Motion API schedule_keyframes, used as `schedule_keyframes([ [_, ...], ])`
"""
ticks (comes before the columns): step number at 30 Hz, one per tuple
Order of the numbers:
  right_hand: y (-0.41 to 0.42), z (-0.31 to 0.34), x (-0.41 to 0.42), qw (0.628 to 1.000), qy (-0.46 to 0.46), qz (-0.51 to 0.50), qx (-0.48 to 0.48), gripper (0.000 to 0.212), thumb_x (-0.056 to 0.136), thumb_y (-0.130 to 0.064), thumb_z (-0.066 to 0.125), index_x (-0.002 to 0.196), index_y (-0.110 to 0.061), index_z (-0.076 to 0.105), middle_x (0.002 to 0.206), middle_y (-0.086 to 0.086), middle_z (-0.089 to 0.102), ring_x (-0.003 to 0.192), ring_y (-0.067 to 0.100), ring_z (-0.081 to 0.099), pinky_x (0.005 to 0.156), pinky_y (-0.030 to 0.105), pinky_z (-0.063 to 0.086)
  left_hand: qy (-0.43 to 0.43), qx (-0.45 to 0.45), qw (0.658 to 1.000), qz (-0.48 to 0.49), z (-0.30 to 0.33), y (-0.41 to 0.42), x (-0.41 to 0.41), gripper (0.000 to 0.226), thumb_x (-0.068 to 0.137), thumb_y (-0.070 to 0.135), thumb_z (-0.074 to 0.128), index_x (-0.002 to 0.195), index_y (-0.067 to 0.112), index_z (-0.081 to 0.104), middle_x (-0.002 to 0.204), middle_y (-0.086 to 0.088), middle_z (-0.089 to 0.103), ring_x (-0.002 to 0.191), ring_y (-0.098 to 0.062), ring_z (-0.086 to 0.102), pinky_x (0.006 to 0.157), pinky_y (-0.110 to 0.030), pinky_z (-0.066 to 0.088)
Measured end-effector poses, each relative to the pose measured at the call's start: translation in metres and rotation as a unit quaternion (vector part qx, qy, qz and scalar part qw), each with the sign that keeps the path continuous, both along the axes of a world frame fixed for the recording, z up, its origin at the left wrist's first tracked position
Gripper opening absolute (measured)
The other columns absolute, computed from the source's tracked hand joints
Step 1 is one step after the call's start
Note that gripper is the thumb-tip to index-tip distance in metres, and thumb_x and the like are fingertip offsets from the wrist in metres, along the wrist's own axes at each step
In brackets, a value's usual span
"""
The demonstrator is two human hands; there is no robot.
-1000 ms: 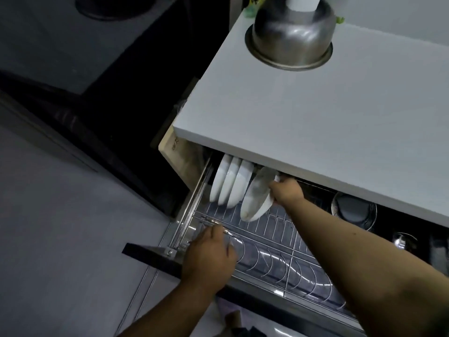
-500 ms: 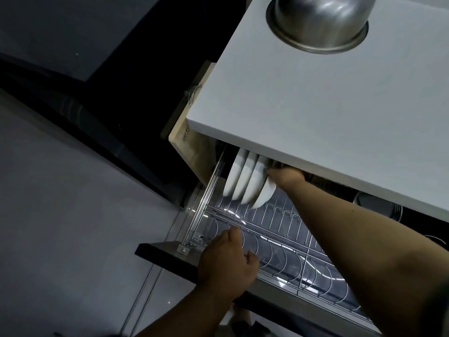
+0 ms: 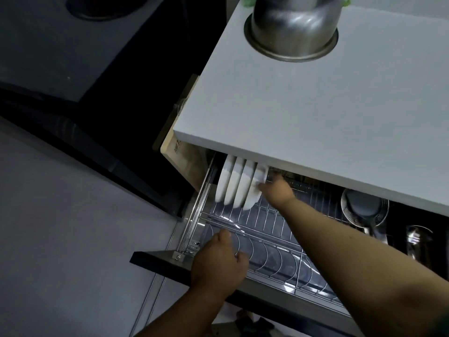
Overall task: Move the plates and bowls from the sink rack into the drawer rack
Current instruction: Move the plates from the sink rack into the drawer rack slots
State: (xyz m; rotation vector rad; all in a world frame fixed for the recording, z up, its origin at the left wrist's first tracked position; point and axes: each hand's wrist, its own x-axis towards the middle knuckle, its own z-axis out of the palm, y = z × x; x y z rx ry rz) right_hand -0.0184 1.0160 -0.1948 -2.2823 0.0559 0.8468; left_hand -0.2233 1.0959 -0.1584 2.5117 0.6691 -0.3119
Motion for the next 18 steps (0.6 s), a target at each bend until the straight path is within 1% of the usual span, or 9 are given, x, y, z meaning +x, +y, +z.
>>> schedule_keyframes([
  [2,-0.021,0.003,-0.017,0.999,0.014,-0.017,0.024,0.057,0.090,-0.027,0.061,0.138,-0.010,0.037,0.111,0.013,0.062,0.086,0.024,0.056,0.067,0.028,0.044,0.008,0.003,1.000,0.002,-0.001,-0.002,0.001,0.042,0.088,0.044,0.047,0.124,0.024,0.044,0.112,0.004,0.060,0.092,-0.015,0.059,0.075,-0.028,0.051],
  [5,-0.062,0.008,-0.041,0.995,0.059,-0.063,0.046,0.055,0.090,-0.024,0.063,0.137,-0.010,0.038,0.110,0.016,0.063,0.070,0.021,0.059,0.060,0.031,0.050,0.021,0.016,1.000,-0.006,0.003,-0.004,0.001,0.036,0.086,0.045,0.048,0.116,0.026,0.045,0.103,0.005,0.061,0.084,-0.017,0.058,0.075,-0.032,0.053],
  [6,-0.079,0.011,-0.047,0.993,0.071,-0.080,0.053,0.054,0.090,-0.023,0.062,0.136,-0.009,0.038,0.110,0.015,0.063,0.065,0.018,0.060,0.056,0.029,0.050,0.024,0.017,1.000,-0.012,0.004,-0.004,0.001,0.035,0.086,0.046,0.048,0.115,0.026,0.045,0.101,0.006,0.060,0.083,-0.017,0.059,0.074,-0.031,0.052],
  [8,-0.115,0.014,-0.054,0.988,0.074,-0.114,0.070,0.052,0.090,-0.022,0.061,0.136,-0.010,0.039,0.104,0.013,0.062,0.062,0.016,0.061,0.053,0.026,0.049,0.026,0.021,0.999,-0.035,0.007,-0.011,0.006,0.034,0.086,0.045,0.048,0.115,0.027,0.046,0.103,0.005,0.060,0.087,-0.019,0.060,0.074,-0.029,0.051],
  [10,-0.150,0.026,-0.057,0.983,0.064,-0.150,0.087,0.049,0.090,-0.020,0.061,0.133,-0.010,0.041,0.100,0.013,0.060,0.059,0.016,0.060,0.049,0.024,0.046,0.023,0.003,0.998,-0.057,0.009,-0.030,0.018,0.035,0.086,0.041,0.051,0.118,0.026,0.047,0.103,0.004,0.061,0.090,-0.019,0.060,0.075,-0.028,0.050],
  [12,-0.183,0.041,-0.058,0.976,0.044,-0.186,0.104,0.043,0.091,-0.021,0.061,0.128,-0.013,0.041,0.097,0.013,0.060,0.058,0.015,0.058,0.046,0.022,0.043,0.007,-0.046,0.995,-0.091,0.014,-0.065,0.036,0.035,0.088,0.037,0.053,0.120,0.024,0.047,0.099,0.004,0.061,0.087,-0.016,0.060,0.077,-0.031,0.052],
  [14,-0.216,0.058,-0.059,0.963,0.023,-0.230,0.135,0.041,0.091,-0.021,0.061,0.127,-0.013,0.043,0.087,0.012,0.059,0.059,0.016,0.056,0.051,0.023,0.045,-0.019,-0.096,0.986,-0.134,0.025,-0.111,0.055,0.034,0.090,0.034,0.054,0.121,0.023,0.045,0.100,0.004,0.059,0.086,-0.014,0.059,0.078,-0.033,0.052],
  [16,-0.252,0.073,-0.063,0.952,-0.007,-0.265,0.153,0.032,0.090,-0.020,0.061,0.119,-0.015,0.049,0.078,0.008,0.059,0.061,0.020,0.056,0.058,0.031,0.048,-0.036,-0.132,0.973,-0.184,0.037,-0.157,0.070,0.034,0.091,0.030,0.054,0.123,0.023,0.045,0.100,0.001,0.060,0.087,-0.014,0.059,0.077,-0.032,0.051],
  [18,-0.289,0.084,-0.070,0.946,-0.043,-0.280,0.155,0.027,0.087,-0.022,0.062,0.110,-0.010,0.054,0.073,0.004,0.060,0.058,0.019,0.057,0.060,0.037,0.052,-0.045,-0.147,0.961,-0.229,0.048,-0.197,0.080,0.035,0.091,0.029,0.055,0.123,0.023,0.044,0.093,0.000,0.061,0.083,-0.014,0.060,0.075,-0.033,0.050],
])
